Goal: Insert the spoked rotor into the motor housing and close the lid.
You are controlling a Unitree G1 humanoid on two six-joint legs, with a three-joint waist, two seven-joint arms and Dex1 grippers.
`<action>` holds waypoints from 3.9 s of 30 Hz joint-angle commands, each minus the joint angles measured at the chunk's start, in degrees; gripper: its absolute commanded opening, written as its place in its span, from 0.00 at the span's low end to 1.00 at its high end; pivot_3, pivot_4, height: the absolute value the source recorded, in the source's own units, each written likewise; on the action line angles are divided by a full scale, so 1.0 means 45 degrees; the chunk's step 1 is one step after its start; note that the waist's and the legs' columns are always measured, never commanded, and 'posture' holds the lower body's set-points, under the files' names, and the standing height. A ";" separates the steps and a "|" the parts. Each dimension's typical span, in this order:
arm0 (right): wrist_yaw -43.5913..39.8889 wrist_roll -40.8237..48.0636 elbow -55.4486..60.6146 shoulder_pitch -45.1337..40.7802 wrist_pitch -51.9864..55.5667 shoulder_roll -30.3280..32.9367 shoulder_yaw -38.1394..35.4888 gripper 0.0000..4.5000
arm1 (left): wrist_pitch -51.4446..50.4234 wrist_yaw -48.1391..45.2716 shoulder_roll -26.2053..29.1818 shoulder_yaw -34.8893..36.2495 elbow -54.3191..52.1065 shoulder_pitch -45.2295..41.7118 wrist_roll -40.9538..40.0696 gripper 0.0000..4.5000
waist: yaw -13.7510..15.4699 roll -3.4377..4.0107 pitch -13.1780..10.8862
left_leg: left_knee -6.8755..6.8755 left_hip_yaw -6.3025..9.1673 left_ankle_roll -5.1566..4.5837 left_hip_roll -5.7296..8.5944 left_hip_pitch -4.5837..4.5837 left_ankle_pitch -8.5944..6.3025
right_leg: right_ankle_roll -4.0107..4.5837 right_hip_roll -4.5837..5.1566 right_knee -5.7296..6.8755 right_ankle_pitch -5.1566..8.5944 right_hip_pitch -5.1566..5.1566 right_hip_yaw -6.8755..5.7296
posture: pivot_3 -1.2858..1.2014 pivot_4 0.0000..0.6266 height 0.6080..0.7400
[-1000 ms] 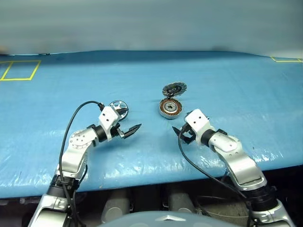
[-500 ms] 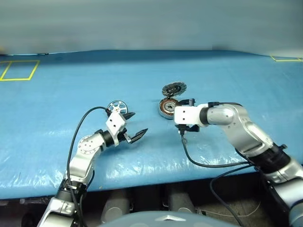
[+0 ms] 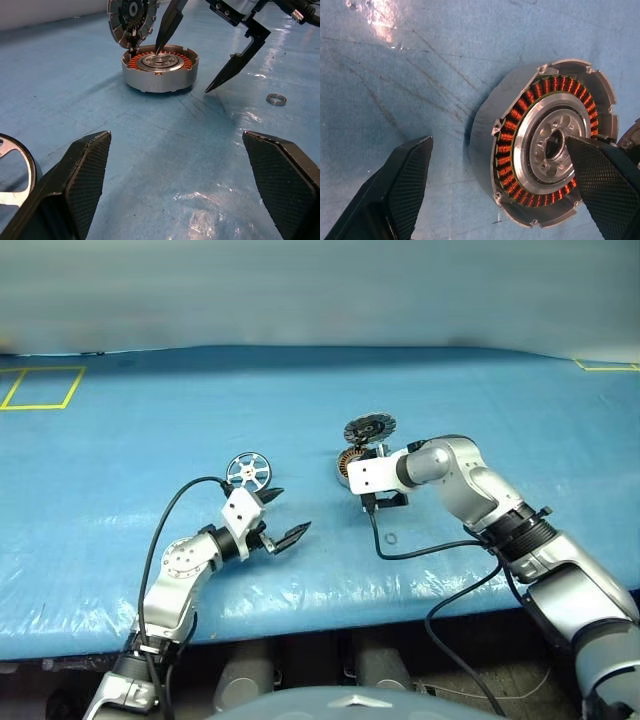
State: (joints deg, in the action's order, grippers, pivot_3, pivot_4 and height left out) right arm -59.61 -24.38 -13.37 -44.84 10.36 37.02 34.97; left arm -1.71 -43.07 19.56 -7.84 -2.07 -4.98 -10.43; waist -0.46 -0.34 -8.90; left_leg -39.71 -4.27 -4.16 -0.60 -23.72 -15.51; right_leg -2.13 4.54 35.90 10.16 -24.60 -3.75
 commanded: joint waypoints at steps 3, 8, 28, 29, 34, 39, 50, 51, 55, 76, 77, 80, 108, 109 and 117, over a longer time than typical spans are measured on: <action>-0.0432 -0.0224 -0.0375 -0.0355 -0.0388 -0.0174 -0.0160 0.99 | 0.0537 0.0123 -0.0230 0.0065 -0.0472 0.0239 -0.0236 1.00 | -0.0039 0.0002 0.0001 | 0.0000 0.0001 0.0001 -0.0001 0.0004 0.0000 | 0.0000 0.0000 0.0001 0.0000 0.0001 -0.0001 | 0.52 0.24 1.00; -0.0773 -0.0475 -0.1595 -0.0788 -0.0841 -0.0438 -0.0014 0.99 | 0.0822 0.0386 -0.0650 0.0100 -0.0382 0.0435 -0.0177 1.00 | -0.0017 0.0002 0.0001 | 0.0000 0.0001 0.0005 -0.0001 0.0011 0.0003 | 0.0000 0.0000 0.0002 -0.0001 0.0008 -0.0002 | 0.52 0.24 1.00; -0.1185 -0.0480 -0.1364 0.0462 -0.0758 -0.1244 -0.0615 0.48 | 0.0620 0.0489 -0.0567 -0.0422 -0.1165 0.1293 -0.0024 1.00 | -0.0004 0.0009 0.0024 | 0.0004 0.0016 0.0008 -0.0003 0.0021 0.0001 | 0.0023 0.0014 0.0001 0.0000 0.0018 -0.0020 | 0.52 0.24 1.00; -0.0962 -0.0548 -0.0999 0.0732 -0.0574 -0.1305 -0.0723 0.48 | 0.0580 0.0474 -0.0534 -0.0428 -0.1170 0.1202 -0.0053 1.00 | -0.0014 0.0010 0.0026 | 0.0006 0.0016 0.0009 -0.0004 0.0023 0.0000 | 0.0025 0.0015 0.0001 0.0002 0.0019 -0.0018 | 0.52 0.24 1.00; -0.0104 -0.0674 0.1398 0.2119 0.0216 -0.1725 -0.1186 0.48 | 0.0429 0.0292 -0.0288 -0.0401 -0.1098 0.0755 -0.0084 1.00 | -0.0061 0.0019 0.0045 | 0.0007 0.0018 0.0022 -0.0018 0.0030 0.0004 | 0.0033 0.0004 0.0013 0.0007 0.0016 -0.0019 | 0.52 0.24 1.00; 0.0012 -0.0839 0.3718 0.3185 0.0906 -0.2213 -0.1038 0.48 | 0.0244 0.0125 0.0085 -0.0138 -0.1117 0.0452 -0.0238 1.00 | -0.0119 0.0022 0.0046 | 0.0015 0.0017 0.0040 -0.0041 0.0035 0.0013 | 0.0041 -0.0024 0.0024 0.0012 0.0008 -0.0016 | 0.52 0.24 1.00; -0.0441 -0.0758 0.4722 0.2999 0.1259 -0.3603 0.0166 0.48 | -0.0047 0.0415 0.0992 0.0981 -0.1446 0.1043 -0.0411 1.00 | -0.0109 0.0025 0.0041 | 0.0025 0.0033 0.0077 -0.0058 0.0028 0.0035 | 0.0048 -0.0040 0.0031 0.0022 -0.0009 -0.0029 | 0.52 0.24 1.00; -0.0407 -0.0789 0.4566 0.2976 0.1286 -0.3692 0.0245 0.48 | -0.0068 0.0447 0.1035 0.1057 -0.1492 0.1117 -0.0418 1.00 | -0.0088 0.0026 0.0040 | 0.0025 0.0033 0.0076 -0.0054 0.0027 0.0035 | 0.0049 -0.0036 0.0027 0.0021 -0.0008 -0.0030 | 0.52 0.24 1.00; 0.0136 -0.1340 0.3771 0.2825 0.1427 -0.3723 0.0373 0.48 | -0.0124 0.0498 0.1101 0.1134 -0.1661 0.1262 -0.0495 1.00 | -0.0053 0.0025 0.0041 | 0.0025 0.0038 0.0081 -0.0049 0.0035 0.0037 | 0.0048 -0.0031 0.0025 0.0021 -0.0009 -0.0035 | 0.52 0.24 1.00; 0.0155 -0.1039 0.5034 0.3354 0.2786 -0.2615 -0.0126 0.48 | -0.0352 0.0364 0.1040 0.0906 -0.1625 0.0856 -0.0442 1.00 | 0.0134 0.0028 0.0039 | 0.0025 0.0108 0.0074 -0.0034 0.0017 0.0042 | 0.0063 -0.0011 0.0016 0.0015 -0.0017 -0.0101 | 0.52 0.24 1.00; 0.0146 -0.0999 0.5046 0.3378 0.2816 -0.2644 -0.0097 0.48 | -0.0345 0.0375 0.1036 0.0899 -0.1617 0.0841 -0.0429 1.00 | 0.0137 0.0028 0.0039 | 0.0025 0.0108 0.0074 -0.0034 0.0016 0.0042 | 0.0062 -0.0012 0.0014 0.0016 -0.0016 -0.0102 | 0.52 0.24 1.00; 0.0195 -0.1048 0.4936 0.3385 0.2926 -0.2666 -0.0045 0.71 | -0.0320 0.0424 0.1026 0.0898 -0.1596 0.0804 -0.0382 1.00 | 0.0140 0.0028 0.0038 | 0.0025 0.0108 0.0075 -0.0031 0.0013 0.0042 | 0.0055 -0.0012 0.0008 0.0020 -0.0016 -0.0101 | 0.52 0.24 1.00; 0.4333 0.4056 1.1306 1.1176 0.7593 -0.3184 -0.7491 0.99 | -0.0122 -0.1249 0.1169 0.0588 -0.0423 0.0172 -0.0901 1.00 | 0.0243 0.0040 0.0027 | 0.0045 0.0116 0.0053 -0.0048 -0.0003 0.0020 | 0.0045 0.0018 0.0000 0.0038 -0.0058 -0.0100 | 0.52 0.24 1.00; 0.4495 0.4050 1.1190 1.1402 0.7506 -0.3127 -0.7381 0.99 | 0.0012 -0.1384 0.1162 0.0574 -0.0352 0.0142 -0.0936 1.00 | 0.0234 0.0042 0.0026 | 0.0046 0.0115 0.0053 -0.0053 -0.0005 0.0020 | 0.0045 0.0018 0.0001 0.0038 -0.0063 -0.0097 | 0.52 0.24 1.00; 0.5883 0.4692 0.9890 1.1885 0.7072 -0.3766 -0.7299 0.99 | 0.1023 -0.1912 0.1085 0.0398 0.0182 0.0364 -0.0838 1.00 | 0.0256 0.0040 0.0026 | 0.0053 0.0108 0.0051 -0.0053 -0.0018 0.0020 | 0.0056 -0.0013 0.0002 0.0044 -0.0083 -0.0093 | 0.52 0.24 1.00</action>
State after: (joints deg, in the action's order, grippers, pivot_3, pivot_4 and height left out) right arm -34.31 -4.51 31.16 8.55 42.98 20.30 3.20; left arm 0.97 -50.99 24.75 -5.87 -0.54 -3.26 -13.67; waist 0.69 -0.17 -8.79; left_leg -39.47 -3.78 -3.94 -0.84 -23.80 -15.42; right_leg -1.88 4.49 35.90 10.36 -24.97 -4.16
